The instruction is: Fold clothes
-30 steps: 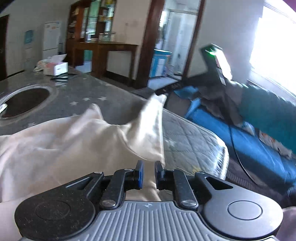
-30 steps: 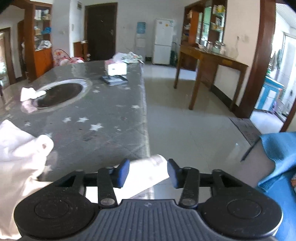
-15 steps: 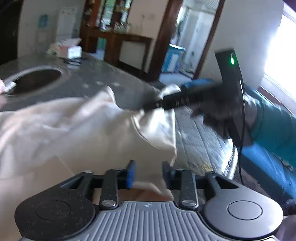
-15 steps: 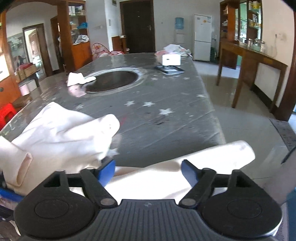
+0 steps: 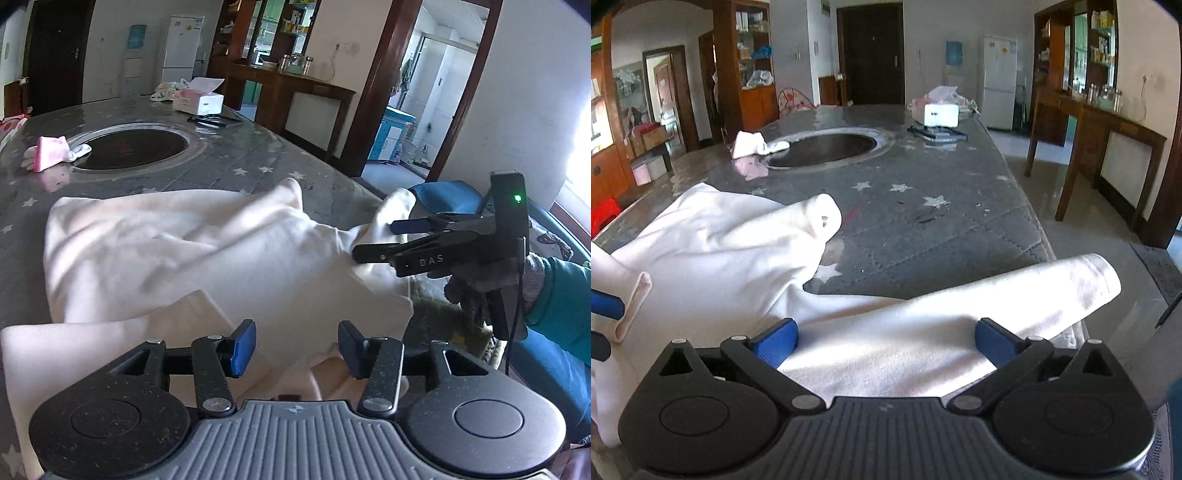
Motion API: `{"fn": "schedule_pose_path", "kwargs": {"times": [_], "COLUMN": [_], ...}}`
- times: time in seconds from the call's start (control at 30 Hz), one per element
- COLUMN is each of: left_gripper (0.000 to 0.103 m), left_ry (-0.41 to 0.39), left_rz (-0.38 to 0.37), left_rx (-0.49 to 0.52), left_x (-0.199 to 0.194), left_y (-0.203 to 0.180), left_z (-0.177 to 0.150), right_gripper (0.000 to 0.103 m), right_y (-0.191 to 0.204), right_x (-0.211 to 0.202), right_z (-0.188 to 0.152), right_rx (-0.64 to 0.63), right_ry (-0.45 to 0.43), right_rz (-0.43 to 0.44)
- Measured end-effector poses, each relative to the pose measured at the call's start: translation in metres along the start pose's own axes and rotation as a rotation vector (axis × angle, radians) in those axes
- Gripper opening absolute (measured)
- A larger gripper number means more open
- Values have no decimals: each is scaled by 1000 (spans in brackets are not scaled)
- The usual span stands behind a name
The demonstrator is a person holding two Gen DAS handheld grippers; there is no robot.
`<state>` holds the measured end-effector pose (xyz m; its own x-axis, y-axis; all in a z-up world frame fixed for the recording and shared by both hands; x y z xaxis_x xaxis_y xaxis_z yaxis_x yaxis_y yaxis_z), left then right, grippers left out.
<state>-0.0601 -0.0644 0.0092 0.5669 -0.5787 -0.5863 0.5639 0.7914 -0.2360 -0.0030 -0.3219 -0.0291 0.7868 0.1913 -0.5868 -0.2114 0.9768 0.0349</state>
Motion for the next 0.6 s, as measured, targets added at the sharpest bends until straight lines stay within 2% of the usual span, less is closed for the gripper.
{"fn": "schedule_pose_path", "kwargs": {"times": [0.6], "left_gripper": [73], "left_ry": [-58], "left_rz": [43], "left_rx": [-36], "left_x": [-14], "left_y": [10], "left_z": [7], "right_gripper": [103], "right_y": [1], "right_x": [0], "right_z": [-1], "right_rx": [6], "right_ry": [6], "right_rz": [-11]}}
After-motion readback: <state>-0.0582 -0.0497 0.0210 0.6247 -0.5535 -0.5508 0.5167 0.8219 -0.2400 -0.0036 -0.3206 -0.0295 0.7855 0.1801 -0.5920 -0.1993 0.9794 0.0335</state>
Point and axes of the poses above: each gripper's, at about its wrist camera, not at the fingertips, and x roughly the way its jaws point, y to its left, z to its top, the point moved 4 cm from there along x, roughly the way its jaws point, and after that the axes turned 4 degrees about -y, right-handed, at the moved point
